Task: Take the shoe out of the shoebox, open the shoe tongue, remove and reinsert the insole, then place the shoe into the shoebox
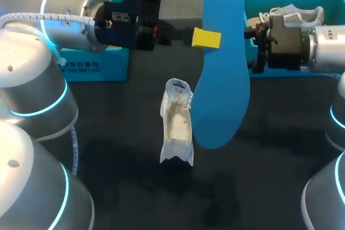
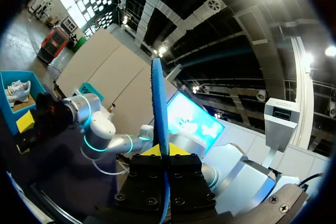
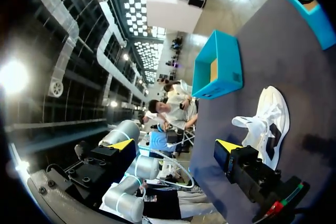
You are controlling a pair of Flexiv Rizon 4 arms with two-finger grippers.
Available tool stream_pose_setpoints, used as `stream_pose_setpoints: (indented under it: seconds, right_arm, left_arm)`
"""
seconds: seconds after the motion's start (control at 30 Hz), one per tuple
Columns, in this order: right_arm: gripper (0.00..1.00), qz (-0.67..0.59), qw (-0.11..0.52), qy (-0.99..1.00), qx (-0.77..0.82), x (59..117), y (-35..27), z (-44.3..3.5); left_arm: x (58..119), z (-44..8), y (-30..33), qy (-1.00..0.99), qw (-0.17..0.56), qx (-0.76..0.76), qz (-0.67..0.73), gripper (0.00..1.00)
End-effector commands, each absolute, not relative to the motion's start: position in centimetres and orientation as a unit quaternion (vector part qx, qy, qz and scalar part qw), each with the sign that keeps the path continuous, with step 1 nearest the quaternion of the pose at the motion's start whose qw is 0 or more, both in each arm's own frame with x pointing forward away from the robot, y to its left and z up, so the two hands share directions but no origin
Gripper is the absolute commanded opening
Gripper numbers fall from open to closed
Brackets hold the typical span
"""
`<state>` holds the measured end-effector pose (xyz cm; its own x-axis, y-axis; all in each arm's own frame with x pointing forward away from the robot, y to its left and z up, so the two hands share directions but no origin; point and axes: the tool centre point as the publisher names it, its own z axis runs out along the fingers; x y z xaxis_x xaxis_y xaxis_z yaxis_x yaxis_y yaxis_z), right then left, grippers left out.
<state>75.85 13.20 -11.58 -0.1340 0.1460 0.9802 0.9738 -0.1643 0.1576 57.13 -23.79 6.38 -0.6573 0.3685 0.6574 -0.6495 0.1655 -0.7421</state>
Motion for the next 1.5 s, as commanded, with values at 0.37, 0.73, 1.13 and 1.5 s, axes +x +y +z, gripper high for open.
stream_pose_setpoints:
  seconds: [0.37,0.73,1.13,1.5]
  right_arm:
    - [1.00,-0.544,0.381,-0.521,-0.537,75.7,13.2,-11.7]
    - [1.00,-0.544,0.381,-0.521,-0.537,75.7,13.2,-11.7]
    - [1.00,-0.544,0.381,-0.521,-0.537,75.7,13.2,-11.7]
    - [1.00,-0.544,0.381,-0.521,-0.537,75.7,13.2,-11.7]
  left_arm:
    - [58.4,3.6,-22.3,-0.693,0.253,-0.032,0.674,0.00]
    - [61.4,0.9,-20.1,-0.750,0.004,-0.219,0.625,0.00]
    - [61.5,0.5,-19.9,-0.751,-0.003,-0.224,0.621,0.00]
    - [62.3,-1.3,-19.8,-0.711,-0.104,-0.339,0.607,0.00]
